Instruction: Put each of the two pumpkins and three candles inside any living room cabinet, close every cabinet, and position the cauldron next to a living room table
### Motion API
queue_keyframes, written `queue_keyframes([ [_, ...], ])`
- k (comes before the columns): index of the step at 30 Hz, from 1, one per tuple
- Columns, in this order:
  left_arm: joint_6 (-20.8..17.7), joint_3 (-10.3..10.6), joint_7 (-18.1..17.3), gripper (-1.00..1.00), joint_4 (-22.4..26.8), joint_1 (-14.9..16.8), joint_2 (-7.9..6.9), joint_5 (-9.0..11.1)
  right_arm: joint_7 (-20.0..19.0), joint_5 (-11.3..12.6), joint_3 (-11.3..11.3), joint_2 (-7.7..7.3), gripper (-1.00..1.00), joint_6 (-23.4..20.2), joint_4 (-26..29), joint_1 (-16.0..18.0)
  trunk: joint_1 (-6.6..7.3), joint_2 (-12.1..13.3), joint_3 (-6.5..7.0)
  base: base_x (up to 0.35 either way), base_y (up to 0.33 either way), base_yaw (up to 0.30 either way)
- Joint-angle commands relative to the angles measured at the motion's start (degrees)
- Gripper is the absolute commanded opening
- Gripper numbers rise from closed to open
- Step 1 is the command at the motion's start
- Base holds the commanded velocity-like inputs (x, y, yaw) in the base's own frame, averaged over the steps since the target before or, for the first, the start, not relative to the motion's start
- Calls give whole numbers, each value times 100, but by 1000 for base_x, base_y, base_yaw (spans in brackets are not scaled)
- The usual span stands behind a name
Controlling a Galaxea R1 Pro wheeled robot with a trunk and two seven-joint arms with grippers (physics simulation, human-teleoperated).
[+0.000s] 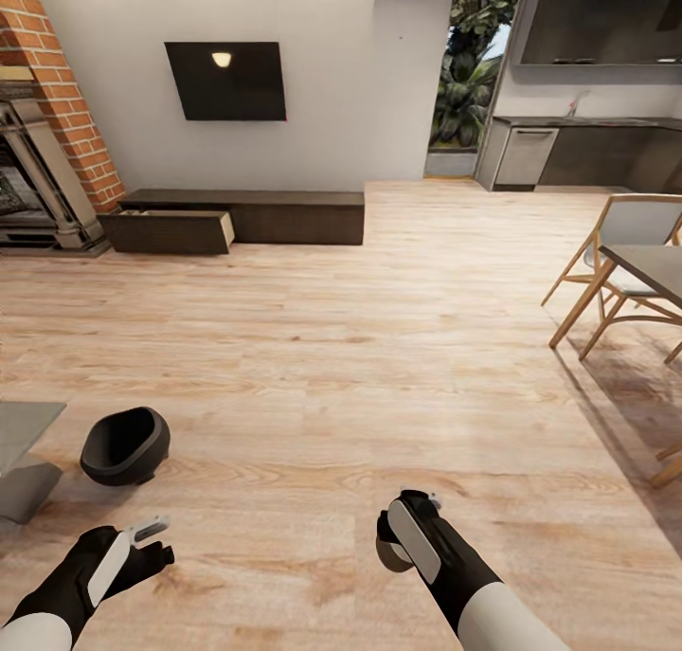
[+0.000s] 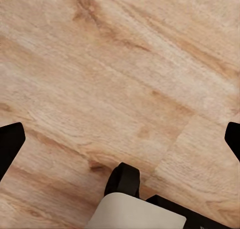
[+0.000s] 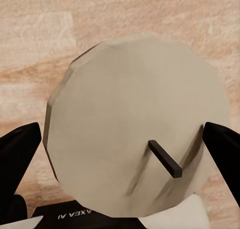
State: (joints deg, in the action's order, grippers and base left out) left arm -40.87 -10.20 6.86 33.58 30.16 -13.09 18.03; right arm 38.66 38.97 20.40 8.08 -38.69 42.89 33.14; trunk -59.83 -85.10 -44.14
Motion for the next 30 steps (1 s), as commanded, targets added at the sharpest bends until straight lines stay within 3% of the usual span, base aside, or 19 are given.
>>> queue_keyframes([
  [1,0,0,0,100,0,-1,0,-1,-6,5,-1,0,-100,2,0,1,0,0,9,0,0,66],
  [10,0,0,0,100,0,-1,0,-1,-7,14,8,0,-100,290,0,0,0,0,92,0,0,65],
  [22,24,10,-2,100,0,5,9,-17,-3,27,3,0,-100,317,-89,0,0,0,203,0,0,41],
  [25,55,35,3,100,-16,2,82,-42,5,38,-32,-6,-100,322,-244,0,0,0,231,0,0,1],
  [30,415,78,19,100,-350,0,179,-90,7,56,-71,-50,-100,377,-287,0,0,0,278,0,0,0],
])
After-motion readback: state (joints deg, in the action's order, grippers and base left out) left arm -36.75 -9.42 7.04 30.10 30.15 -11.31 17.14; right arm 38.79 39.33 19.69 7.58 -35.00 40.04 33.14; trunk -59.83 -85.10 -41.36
